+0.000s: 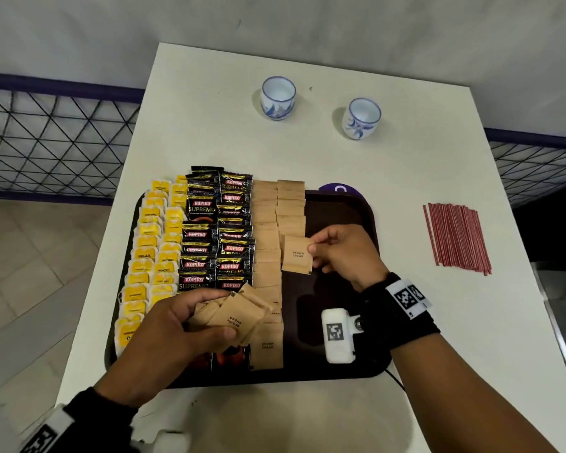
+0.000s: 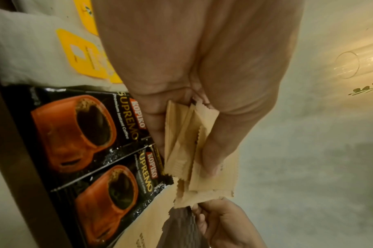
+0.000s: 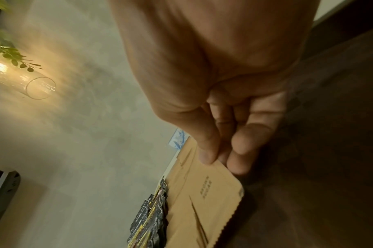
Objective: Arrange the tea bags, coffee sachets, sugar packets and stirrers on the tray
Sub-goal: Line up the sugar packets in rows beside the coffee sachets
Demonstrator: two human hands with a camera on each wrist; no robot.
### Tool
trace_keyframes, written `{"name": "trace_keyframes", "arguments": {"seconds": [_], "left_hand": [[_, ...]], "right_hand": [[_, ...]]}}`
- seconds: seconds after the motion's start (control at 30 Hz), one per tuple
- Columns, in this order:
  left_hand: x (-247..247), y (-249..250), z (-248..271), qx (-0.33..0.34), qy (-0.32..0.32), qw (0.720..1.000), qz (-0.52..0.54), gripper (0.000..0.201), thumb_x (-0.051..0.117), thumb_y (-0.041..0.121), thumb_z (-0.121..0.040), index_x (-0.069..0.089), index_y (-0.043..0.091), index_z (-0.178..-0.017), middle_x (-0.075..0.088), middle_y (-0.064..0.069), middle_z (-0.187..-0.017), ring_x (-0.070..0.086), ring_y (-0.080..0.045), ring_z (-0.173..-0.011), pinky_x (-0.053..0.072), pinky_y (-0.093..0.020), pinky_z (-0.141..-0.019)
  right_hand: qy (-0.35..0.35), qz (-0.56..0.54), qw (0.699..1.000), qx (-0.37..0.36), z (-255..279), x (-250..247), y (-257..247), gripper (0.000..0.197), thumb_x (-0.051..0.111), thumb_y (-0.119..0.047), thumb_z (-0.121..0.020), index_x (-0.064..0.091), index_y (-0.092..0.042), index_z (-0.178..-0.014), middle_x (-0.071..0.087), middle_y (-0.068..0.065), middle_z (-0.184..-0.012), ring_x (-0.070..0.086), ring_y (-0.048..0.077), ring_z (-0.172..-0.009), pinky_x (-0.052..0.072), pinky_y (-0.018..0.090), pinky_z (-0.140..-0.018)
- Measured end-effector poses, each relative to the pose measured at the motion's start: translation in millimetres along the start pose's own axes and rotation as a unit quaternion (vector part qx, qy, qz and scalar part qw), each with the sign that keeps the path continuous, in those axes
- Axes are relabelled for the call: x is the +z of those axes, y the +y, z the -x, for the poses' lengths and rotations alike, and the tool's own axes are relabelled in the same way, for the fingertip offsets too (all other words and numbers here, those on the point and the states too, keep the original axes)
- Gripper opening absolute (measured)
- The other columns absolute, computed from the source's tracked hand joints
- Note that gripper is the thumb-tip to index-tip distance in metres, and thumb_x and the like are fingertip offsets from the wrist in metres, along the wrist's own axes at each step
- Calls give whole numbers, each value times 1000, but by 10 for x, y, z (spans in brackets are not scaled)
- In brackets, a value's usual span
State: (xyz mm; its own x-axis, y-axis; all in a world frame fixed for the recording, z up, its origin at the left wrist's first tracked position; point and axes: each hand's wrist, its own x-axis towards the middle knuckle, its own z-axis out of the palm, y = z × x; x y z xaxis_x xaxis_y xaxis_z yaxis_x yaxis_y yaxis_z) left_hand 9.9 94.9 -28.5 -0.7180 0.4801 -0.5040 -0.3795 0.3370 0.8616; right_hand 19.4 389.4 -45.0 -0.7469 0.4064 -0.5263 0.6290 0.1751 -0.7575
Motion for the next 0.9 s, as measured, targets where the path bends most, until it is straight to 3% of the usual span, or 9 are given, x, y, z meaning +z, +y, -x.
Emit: {"name": "trace_keyframes", "arguments": {"seconds": [0.37,0.53,0.7,0.9], "left_hand": [[-41,-5,-61,1,-22,1000,22,48,82,1,-70,73,21,-113,79,-2,-98,77,-21,-90,63,-30,-70],[-34,-2,-94,2,-26,999,36,49,82,9,-67,73,22,-113,79,-5,-100,77,-25,-90,64,-38,-75],[9,7,-116,-1,-12,999,48,48,82,4,-67,72,19,-112,79,-3,-98,77,-21,-89,64,-31,-69],[47,15,-142,1,-7,998,57,49,83,6,-66,72,21,-112,79,-2,-100,76,-21,-92,64,-32,-70]], "right_hand": [[29,73,997,4,-67,66,-62,10,73,-9,-86,70,-14,-78,74,10,-76,67,14,-60,53,23,-53],[43,75,996,14,-86,110,-58,8,76,-12,-84,70,-11,-78,74,12,-73,68,17,-60,57,28,-56],[58,73,995,24,-82,146,-70,6,73,-10,-84,70,-9,-79,73,12,-74,69,20,-61,59,28,-54],[67,80,994,29,-74,165,-97,7,69,-6,-85,69,-9,-78,72,13,-69,69,22,-58,61,31,-56]]}}
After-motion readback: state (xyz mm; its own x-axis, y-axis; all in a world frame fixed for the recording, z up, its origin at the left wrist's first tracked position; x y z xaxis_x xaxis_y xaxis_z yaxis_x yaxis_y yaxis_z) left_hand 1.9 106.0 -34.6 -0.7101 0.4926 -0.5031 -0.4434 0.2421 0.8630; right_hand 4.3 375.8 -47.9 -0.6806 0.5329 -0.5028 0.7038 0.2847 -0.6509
